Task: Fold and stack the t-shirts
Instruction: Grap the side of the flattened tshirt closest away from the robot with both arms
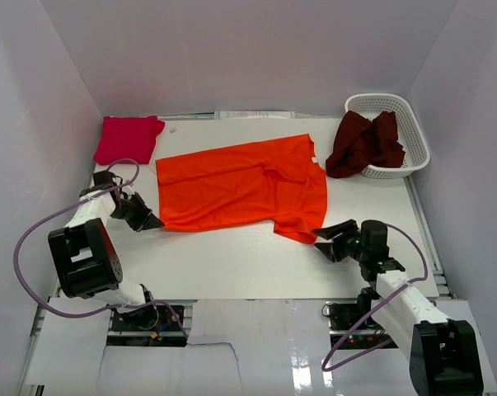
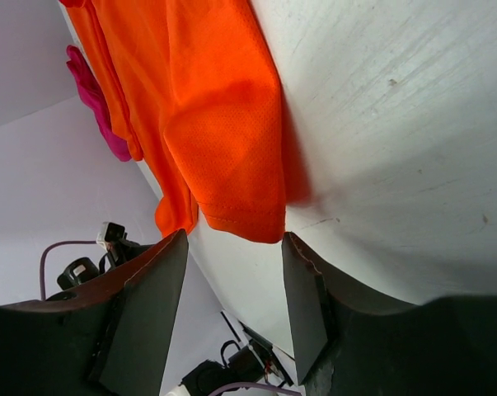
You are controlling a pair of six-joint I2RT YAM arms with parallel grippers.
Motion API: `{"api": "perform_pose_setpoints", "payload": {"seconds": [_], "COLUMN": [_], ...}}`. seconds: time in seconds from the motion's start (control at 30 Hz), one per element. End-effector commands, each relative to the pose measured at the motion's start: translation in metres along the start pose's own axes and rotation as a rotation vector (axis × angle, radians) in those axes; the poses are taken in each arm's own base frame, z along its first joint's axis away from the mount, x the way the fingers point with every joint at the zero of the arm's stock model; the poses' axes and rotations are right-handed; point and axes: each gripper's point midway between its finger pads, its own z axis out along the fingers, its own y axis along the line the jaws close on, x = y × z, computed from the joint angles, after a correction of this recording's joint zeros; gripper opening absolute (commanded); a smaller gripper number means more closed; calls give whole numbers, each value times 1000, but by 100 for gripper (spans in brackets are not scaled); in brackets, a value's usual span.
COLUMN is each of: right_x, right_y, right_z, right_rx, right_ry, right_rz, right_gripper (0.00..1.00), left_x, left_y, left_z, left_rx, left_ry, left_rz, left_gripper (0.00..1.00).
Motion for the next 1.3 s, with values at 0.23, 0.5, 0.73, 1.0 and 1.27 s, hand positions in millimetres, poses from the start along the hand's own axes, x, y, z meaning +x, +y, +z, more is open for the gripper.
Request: {"api": "perform_pose_setpoints", "payload": {"seconds": [0.23,0.5,0.73,1.0,1.27], "right_x": [-6,-12,-12,-15,-12], "right_y": [-13,-7,-6,1,1], "right_z": [4,7,11,14,21], "right_rx": [41,44,52,45,54], "right_ry": [-33,-47,-33,-39,2], "right_rz": [-2,-6,7,-1,0], "right_gripper": [57,56,47,36,40], "left_x": [-2,-3,-3,-4,-6], "left_y": [-9,-9,-8,-8,-9], "left_z": [-8,-8,-7,-6,-6], "left_rx": [33,31,29,28,29], "left_ry": [-29,-31,-26,-25,-28], "left_rz": [35,39,37,40,41], "left_gripper": [0,0,0,0,0]}}
